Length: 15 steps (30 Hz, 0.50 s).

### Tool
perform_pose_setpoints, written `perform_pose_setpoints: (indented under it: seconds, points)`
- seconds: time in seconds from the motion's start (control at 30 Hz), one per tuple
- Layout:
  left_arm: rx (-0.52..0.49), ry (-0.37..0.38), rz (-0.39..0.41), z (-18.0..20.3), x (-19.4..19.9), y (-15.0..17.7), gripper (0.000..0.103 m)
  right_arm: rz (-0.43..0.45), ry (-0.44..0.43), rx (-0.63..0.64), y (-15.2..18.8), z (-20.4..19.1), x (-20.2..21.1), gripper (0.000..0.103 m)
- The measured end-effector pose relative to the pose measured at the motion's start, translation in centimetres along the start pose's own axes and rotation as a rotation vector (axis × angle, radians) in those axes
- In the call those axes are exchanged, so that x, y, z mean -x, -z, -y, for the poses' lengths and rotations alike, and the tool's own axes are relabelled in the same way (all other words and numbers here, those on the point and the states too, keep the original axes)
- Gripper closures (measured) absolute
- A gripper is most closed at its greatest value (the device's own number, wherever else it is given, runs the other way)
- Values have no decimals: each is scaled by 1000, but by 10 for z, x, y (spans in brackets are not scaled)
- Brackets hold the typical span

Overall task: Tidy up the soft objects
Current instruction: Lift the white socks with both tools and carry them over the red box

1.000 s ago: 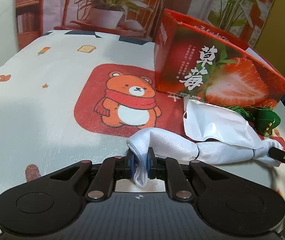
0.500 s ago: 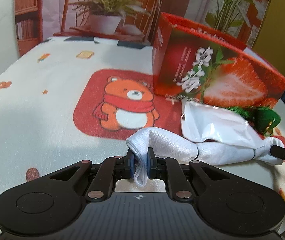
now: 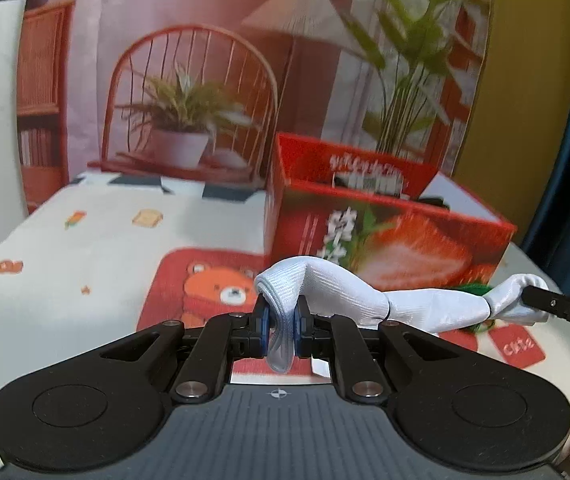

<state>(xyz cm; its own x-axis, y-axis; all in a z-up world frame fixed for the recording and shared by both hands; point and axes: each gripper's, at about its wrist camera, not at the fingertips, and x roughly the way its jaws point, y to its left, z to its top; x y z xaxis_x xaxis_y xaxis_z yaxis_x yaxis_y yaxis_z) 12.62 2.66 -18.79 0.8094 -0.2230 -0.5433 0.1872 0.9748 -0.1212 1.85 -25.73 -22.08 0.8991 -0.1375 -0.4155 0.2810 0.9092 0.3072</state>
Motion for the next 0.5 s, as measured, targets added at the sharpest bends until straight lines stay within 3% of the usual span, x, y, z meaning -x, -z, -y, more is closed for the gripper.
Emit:
perform_pose_setpoints:
  seconds: [0.2, 0.5]
  points:
    - [-2, 1, 35, 7, 7, -8, 91, 54, -10, 17, -12, -5, 9, 91]
    - [-22, 0, 60, 9, 5, -23, 91, 59, -10, 31, -24, -8, 4, 91]
